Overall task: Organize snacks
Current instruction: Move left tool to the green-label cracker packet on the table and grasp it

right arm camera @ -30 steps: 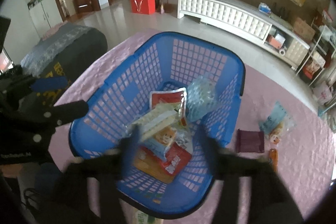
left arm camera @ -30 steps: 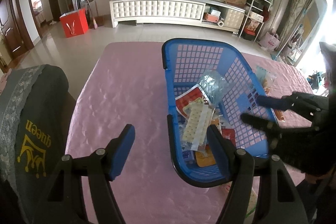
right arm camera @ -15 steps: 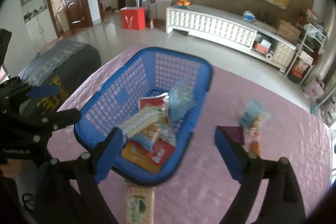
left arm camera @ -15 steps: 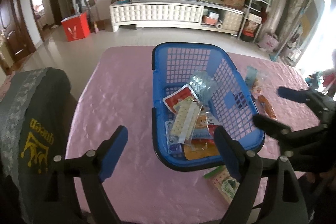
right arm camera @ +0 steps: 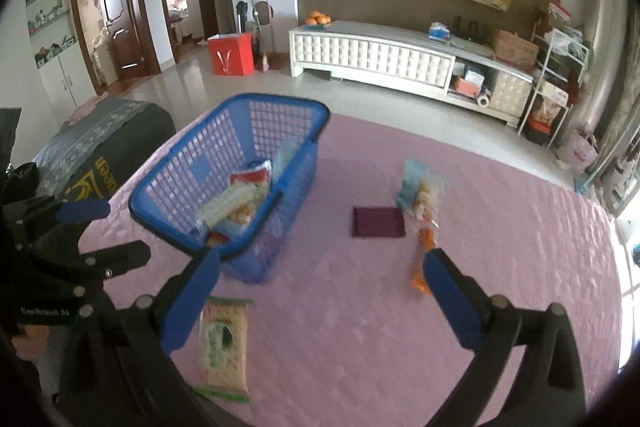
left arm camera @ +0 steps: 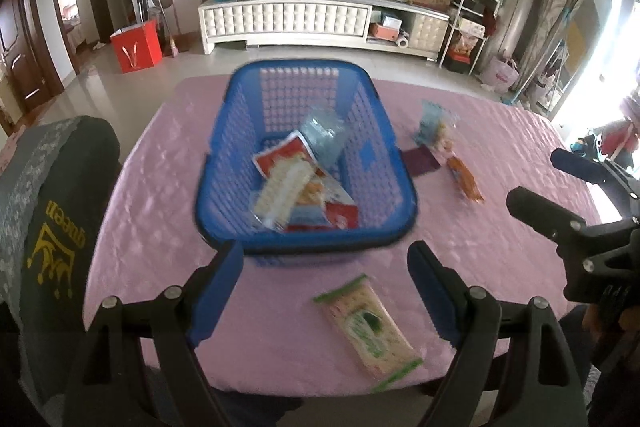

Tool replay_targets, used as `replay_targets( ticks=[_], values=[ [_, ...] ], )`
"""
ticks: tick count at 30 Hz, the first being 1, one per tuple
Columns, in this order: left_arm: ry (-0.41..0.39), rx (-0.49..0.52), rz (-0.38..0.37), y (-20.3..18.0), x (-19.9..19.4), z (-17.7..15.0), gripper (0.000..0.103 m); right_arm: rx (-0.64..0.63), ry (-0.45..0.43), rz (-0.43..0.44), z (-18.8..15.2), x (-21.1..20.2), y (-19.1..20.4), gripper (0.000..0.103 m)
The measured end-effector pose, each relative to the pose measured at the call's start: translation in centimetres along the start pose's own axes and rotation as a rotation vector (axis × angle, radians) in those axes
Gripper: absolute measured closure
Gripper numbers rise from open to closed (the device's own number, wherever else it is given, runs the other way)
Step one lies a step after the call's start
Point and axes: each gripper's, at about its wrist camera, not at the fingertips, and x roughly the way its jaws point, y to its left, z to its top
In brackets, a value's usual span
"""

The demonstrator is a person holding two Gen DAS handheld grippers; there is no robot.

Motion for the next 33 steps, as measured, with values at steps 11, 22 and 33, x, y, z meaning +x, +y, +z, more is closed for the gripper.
replay_targets(
  ticks=[11, 22, 33],
  values=[
    [0.111, -0.057, 0.016, -3.9, 3.8, -4.9, 0.021, 0.007, 0.071, -0.010, -5.2, 1.6, -2.8, 0.000],
    [0.226, -0.094, 0.055, -5.3, 8.5, -8.6, 0.021, -0.001, 0.172, 0.017, -9.0, 5.4, -3.6, 0.000],
    [0.310, -0.143, 0.121, -4.5, 13.0, -10.8, 0.021, 0.006, 0.218, 0.025, -10.8, 7.4, -3.9, 0.000]
  ],
)
